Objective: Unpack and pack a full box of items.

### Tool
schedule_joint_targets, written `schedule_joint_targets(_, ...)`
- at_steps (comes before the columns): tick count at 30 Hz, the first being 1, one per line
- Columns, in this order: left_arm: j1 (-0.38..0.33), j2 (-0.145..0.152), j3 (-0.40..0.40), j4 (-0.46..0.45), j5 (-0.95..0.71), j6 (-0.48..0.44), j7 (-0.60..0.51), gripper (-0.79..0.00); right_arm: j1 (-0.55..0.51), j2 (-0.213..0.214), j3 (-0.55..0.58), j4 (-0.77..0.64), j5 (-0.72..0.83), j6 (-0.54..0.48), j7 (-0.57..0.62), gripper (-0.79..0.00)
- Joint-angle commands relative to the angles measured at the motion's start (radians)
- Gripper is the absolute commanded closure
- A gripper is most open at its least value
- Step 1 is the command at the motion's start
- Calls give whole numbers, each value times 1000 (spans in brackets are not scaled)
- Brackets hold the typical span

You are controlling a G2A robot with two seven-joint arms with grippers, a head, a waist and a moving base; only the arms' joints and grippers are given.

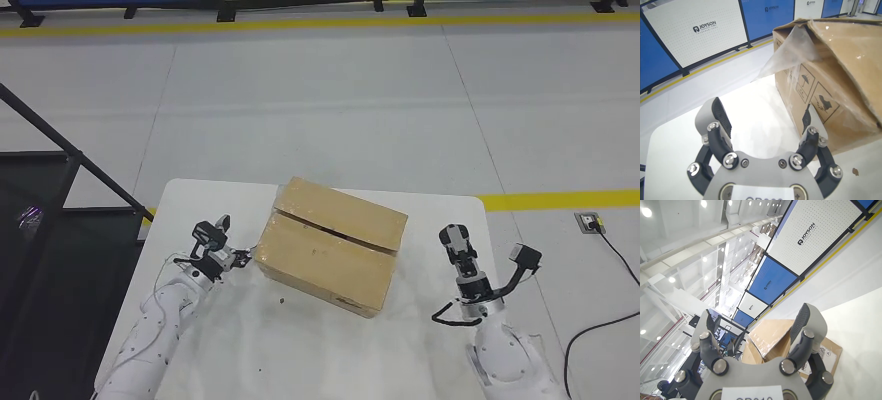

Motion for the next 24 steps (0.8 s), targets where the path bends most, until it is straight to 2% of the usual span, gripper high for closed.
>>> schedule_joint_targets(1,5,6,-5,-11,2,-34,7,-785,-5,-1,2,-6,-1,-1,0,-785)
schedule_joint_targets(11,57,31,-13,-104,44,-127,21,-785,-22,-6,11,-40,-12,-4,3,-785)
schedule_joint_targets(24,116,44,4,-180,27,-225,-11,-785,-49,-13,12,-63,-31,-10,-5,-785)
